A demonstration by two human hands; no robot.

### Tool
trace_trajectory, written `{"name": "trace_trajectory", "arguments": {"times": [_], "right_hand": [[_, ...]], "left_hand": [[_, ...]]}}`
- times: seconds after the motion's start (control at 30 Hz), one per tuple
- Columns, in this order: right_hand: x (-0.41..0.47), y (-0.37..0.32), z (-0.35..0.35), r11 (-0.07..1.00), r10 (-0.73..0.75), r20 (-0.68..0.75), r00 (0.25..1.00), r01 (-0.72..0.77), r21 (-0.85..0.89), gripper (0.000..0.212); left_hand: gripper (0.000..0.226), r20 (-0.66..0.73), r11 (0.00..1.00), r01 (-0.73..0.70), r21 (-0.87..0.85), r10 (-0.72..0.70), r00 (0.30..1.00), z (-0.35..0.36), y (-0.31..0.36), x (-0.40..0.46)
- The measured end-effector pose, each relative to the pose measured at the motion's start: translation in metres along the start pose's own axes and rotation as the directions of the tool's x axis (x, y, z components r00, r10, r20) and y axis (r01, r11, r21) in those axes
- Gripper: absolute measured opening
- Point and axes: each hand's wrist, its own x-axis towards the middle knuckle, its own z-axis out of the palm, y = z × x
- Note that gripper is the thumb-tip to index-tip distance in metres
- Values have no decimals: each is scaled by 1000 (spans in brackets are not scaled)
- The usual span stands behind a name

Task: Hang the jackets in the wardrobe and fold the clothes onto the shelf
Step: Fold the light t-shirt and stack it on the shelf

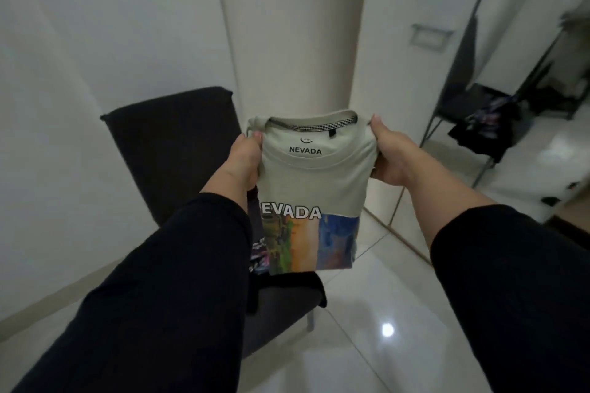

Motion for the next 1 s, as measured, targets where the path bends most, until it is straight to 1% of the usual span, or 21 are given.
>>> {"name": "trace_trajectory", "arguments": {"times": [0.07,0.17,0.27,0.37,0.4,0.47,0.53,0.6,0.67,0.7,0.8,0.9,1.0], "right_hand": [[-9,-19,-37,998,-3,0,1000,3,60,56],[-18,-42,-89,988,-23,-58,998,31,152,59],[-36,-62,-144,974,-67,-109,992,89,209,51],[-50,-77,-203,973,-120,-257,959,164,160,28],[-54,-80,-222,972,-127,-316,940,181,148,23],[-59,-82,-261,971,-131,-430,894,203,127,22],[-65,-83,-295,970,-132,-526,840,218,104,31],[-70,-84,-328,970,-136,-606,783,230,79,35],[-73,-84,-361,972,-122,-671,732,226,70,44],[-74,-84,-375,972,-111,-698,708,223,72,46],[-73,-86,-417,966,-83,-767,636,241,96,47],[-71,-84,-453,960,-59,-841,538,261,99,49],[-67,-82,-489,954,-36,-896,442,282,101,52]], "left_hand": [[36,83,1000,-12,-12,13,996,44,18,-7],[39,203,999,-52,-4,51,978,111,36,-14],[42,306,992,-113,51,92,948,176,45,-23],[41,395,990,-118,72,80,915,237,43,-46],[42,437,990,-116,76,71,897,257,40,-51],[52,491,987,-115,108,48,870,296,28,-60],[56,505,985,-115,130,34,862,332,16,-69],[50,520,983,-114,146,22,854,368,4,-77],[38,546,977,-131,166,19,837,405,-6,-85],[36,570,976,-131,172,10,822,423,-10,-90],[37,637,971,-147,191,-8,771,479,-22,-86],[37,679,965,-162,207,-23,734,545,-52,-57],[31,736,959,-174,225,-50,675,594,-66,-62]]}}
